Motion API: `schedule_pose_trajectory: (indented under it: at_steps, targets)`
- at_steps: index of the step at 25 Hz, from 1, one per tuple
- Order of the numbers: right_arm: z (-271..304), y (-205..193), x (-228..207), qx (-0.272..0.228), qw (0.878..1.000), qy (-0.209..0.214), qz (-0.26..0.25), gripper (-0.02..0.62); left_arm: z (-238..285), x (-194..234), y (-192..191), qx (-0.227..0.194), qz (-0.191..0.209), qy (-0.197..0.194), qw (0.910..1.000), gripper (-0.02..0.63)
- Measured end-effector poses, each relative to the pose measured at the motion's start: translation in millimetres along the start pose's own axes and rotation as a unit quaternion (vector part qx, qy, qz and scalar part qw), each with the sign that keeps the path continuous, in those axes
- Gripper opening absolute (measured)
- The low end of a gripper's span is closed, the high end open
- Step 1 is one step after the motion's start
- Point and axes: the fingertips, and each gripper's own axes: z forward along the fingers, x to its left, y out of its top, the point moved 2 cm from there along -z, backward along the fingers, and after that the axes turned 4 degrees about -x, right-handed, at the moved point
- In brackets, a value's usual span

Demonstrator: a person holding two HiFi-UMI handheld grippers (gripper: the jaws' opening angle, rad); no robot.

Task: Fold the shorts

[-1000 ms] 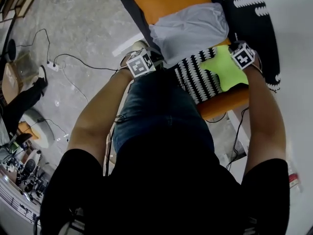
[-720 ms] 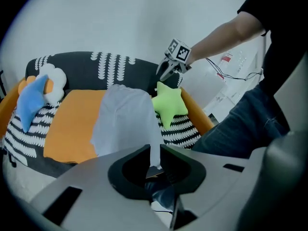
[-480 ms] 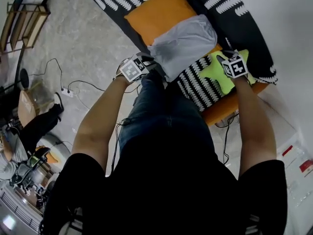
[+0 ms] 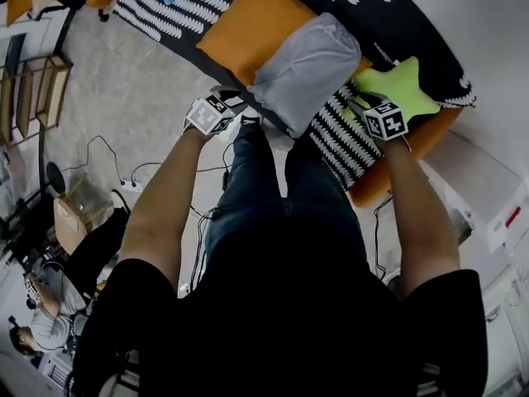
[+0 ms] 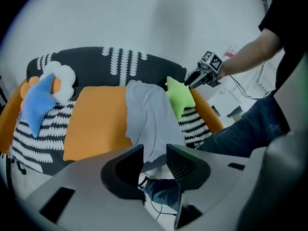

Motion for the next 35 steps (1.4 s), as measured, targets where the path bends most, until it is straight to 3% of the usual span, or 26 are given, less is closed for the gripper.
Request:
schedule_pose_trajectory:
  at_steps: [10,19,28,35]
  targets:
    - [45,-50,51,-0.015,0.992,-0.006,0.124,0.209,29,41,-22,0.042,0.046,-0.046,0.997,0.189]
    - [94,-100,91,-0.037,0.967,-0.019,0.252,0.222,67,67,-46,0.075,0.074,-0.085,0.9908,0.192]
    - [146,-148,119,-0.018,0.956,-0.004,0.292,0.236,121,74,-83,0.116,0.079,-0.105,0.9845,0.198]
    - [174,-160,124,-0.02,0.947,0.01,0.32,0.245,146,74,-95,0.111,0.062,-0.108,0.986,0.219]
